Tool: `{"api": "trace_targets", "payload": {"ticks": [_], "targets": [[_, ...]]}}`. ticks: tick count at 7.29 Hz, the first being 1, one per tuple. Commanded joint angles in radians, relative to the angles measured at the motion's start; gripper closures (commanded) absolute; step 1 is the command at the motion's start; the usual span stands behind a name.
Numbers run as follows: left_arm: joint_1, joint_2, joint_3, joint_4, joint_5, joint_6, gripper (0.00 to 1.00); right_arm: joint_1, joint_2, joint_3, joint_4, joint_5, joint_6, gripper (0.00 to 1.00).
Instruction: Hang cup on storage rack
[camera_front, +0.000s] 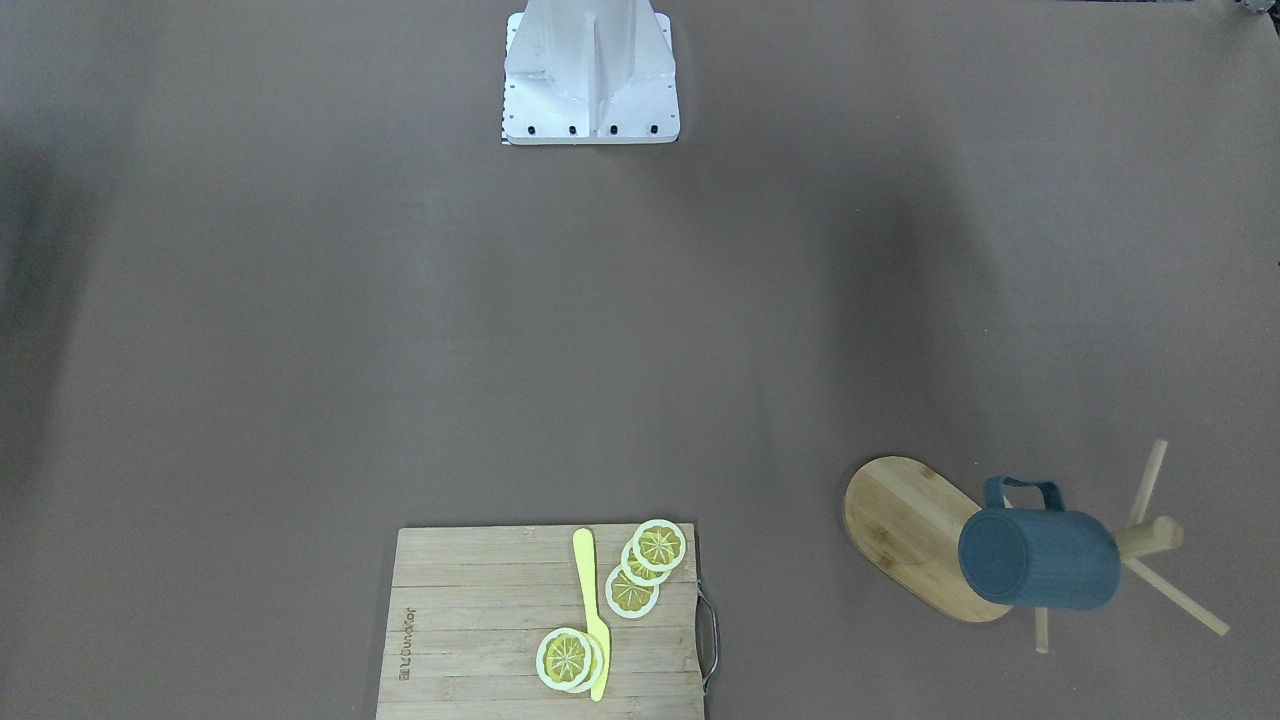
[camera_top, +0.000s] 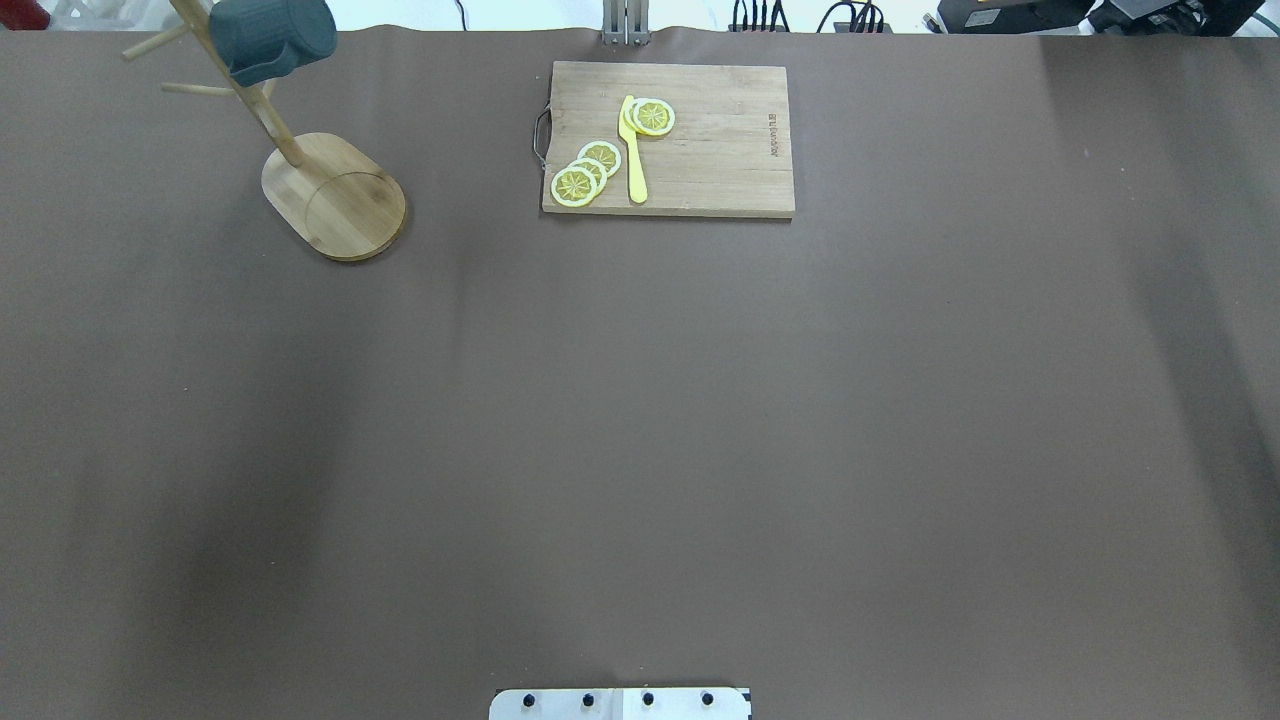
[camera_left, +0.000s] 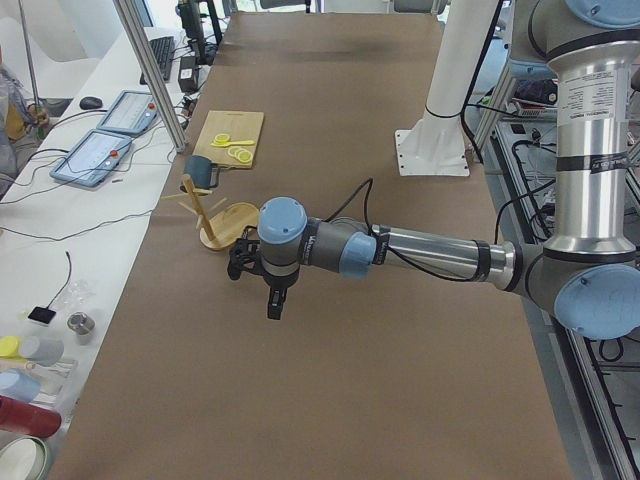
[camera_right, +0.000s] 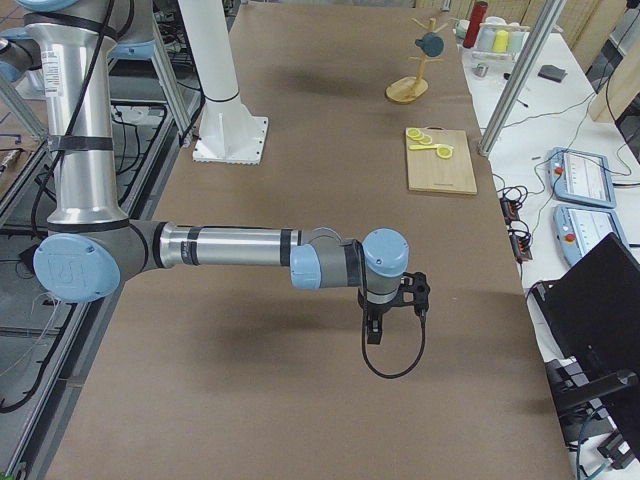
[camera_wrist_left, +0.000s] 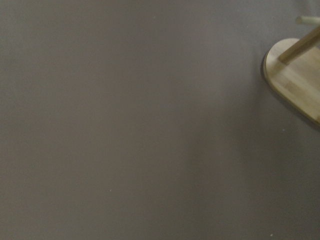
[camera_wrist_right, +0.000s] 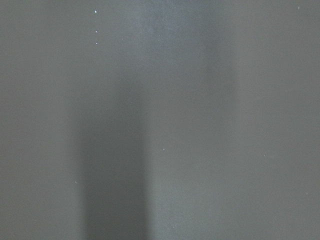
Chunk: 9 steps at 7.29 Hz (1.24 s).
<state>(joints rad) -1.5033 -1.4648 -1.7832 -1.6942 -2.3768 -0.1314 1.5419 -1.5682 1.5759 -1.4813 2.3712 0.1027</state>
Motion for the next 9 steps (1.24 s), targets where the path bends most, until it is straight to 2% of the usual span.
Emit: {"api": "trace_targets", "payload": {"ticks": [1, 4, 7, 9], "targets": [[0.012, 0.020, 0.054, 0.025, 0.017, 0.015, 0.02, 0.027, -0.051, 0.007, 0.028, 0.005, -0.056, 0.00], [0.017, 0.037, 0.080, 0.028, 0.019, 0.117, 0.02, 0.047, -0.070, 0.009, 0.039, -0.029, -0.089, 0.00], [0.017, 0.037, 0.080, 0.025, 0.022, 0.121, 0.02, 0.043, -0.079, 0.004, 0.027, -0.055, -0.133, 0.00], [0.018, 0.023, 0.082, 0.033, 0.016, 0.113, 0.02, -0.034, -0.067, 0.001, -0.002, -0.078, -0.135, 0.00]]}}
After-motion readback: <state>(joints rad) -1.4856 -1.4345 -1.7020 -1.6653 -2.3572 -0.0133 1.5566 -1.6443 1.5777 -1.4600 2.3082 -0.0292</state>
